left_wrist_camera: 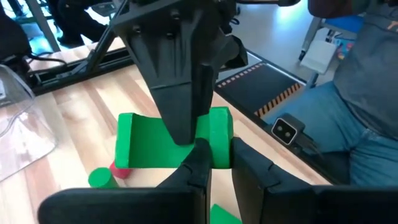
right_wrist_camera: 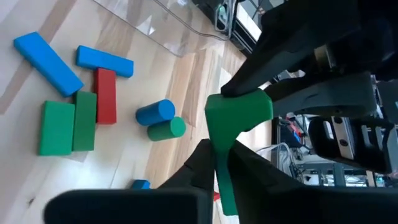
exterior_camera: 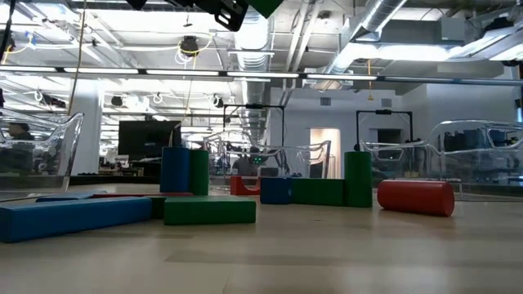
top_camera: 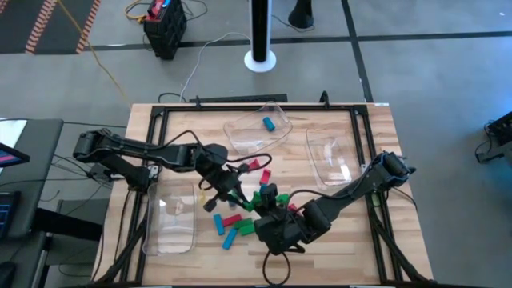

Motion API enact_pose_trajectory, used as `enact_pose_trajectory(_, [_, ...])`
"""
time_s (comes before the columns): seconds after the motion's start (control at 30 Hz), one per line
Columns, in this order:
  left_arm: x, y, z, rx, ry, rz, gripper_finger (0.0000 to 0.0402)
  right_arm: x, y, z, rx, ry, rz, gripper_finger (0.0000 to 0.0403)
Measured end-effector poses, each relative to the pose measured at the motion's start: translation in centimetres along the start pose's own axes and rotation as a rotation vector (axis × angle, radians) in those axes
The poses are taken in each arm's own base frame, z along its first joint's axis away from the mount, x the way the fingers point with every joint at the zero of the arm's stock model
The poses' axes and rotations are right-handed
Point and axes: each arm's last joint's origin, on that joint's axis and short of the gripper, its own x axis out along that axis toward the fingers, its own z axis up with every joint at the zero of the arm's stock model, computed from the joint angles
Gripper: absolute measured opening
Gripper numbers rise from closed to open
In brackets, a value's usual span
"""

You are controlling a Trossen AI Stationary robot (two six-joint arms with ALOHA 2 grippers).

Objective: Sort blocks by size
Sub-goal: Put the left green arch block into the right transparent bin

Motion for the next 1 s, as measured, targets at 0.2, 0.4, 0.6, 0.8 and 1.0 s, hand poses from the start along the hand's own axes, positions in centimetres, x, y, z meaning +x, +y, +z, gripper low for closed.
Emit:
enact_pose_trajectory(0.2, [-0.3,0.4,-0.1,-0.027,0.0,0.008,0.0041,0.0,0.0,0.0,0.009,0.004,-0.001,0.0047])
enact_pose_trajectory(0.4, [-0.6,1.0,-0.4,-0.047,0.023,0.046,0.0073,0.2,-0.1,-0.7,0.06,0.058,0.0,0.0047])
enact_pose_trajectory(0.6, [-1.2,1.7,-1.1,-0.077,0.084,0.121,0.0106,0.6,-0.4,-2.1,0.098,0.168,-0.002,0.0047])
enact_pose_trajectory(0.8, [-1.9,2.4,-2.2,-0.125,0.169,0.165,0.0118,1.3,-1.6,-4.7,0.173,0.364,-0.038,0.0046])
enact_pose_trajectory(1.0, [-2.2,2.1,-3.3,-0.178,0.278,0.15,0.0118,2.0,-3.5,-7.2,0.246,0.554,-0.103,0.0046])
